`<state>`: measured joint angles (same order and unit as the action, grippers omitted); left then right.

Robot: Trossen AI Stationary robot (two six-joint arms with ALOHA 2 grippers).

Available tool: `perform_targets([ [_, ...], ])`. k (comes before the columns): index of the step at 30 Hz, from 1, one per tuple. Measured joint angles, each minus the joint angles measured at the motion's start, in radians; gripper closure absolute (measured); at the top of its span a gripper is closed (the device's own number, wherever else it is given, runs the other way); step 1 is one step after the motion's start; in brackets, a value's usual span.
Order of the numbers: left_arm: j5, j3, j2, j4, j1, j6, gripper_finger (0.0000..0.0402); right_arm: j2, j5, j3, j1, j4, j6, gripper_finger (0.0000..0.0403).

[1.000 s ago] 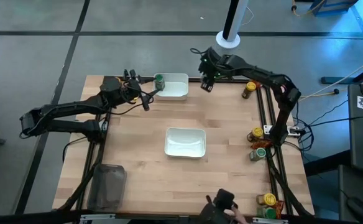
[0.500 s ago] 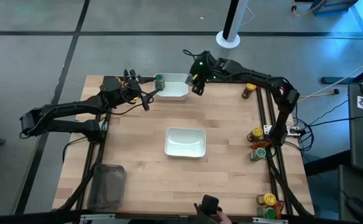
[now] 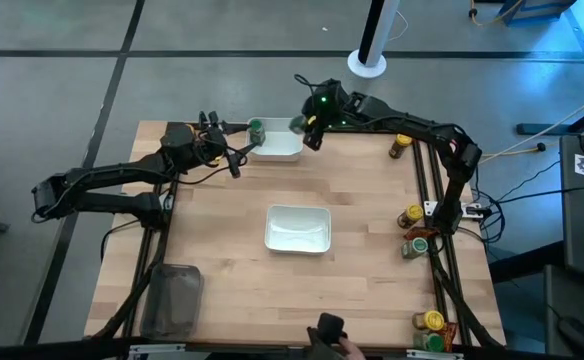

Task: Sort spices by type
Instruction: Put the top right green seasoning bottle into the top white bin

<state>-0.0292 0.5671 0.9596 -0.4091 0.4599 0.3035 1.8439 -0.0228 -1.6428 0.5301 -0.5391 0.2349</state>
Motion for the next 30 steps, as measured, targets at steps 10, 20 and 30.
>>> perform_targets([
  [10, 0.000, 0.000, 0.000, -0.013, 0.000, 0.000, 0.0167, 0.048, -0.043, -0.069, 0.000, -0.007, -0.025, 0.0197],
  [20, 0.000, 0.000, 0.000, -0.015, 0.000, 0.012, 0.0167, 0.257, -0.051, -0.384, 0.000, -0.199, -0.047, 0.0193],
  [30, 0.000, 0.000, 0.000, -0.011, 0.000, 0.012, 0.0167, 0.398, -0.124, -0.484, 0.000, -0.229, -0.048, 0.0187],
])
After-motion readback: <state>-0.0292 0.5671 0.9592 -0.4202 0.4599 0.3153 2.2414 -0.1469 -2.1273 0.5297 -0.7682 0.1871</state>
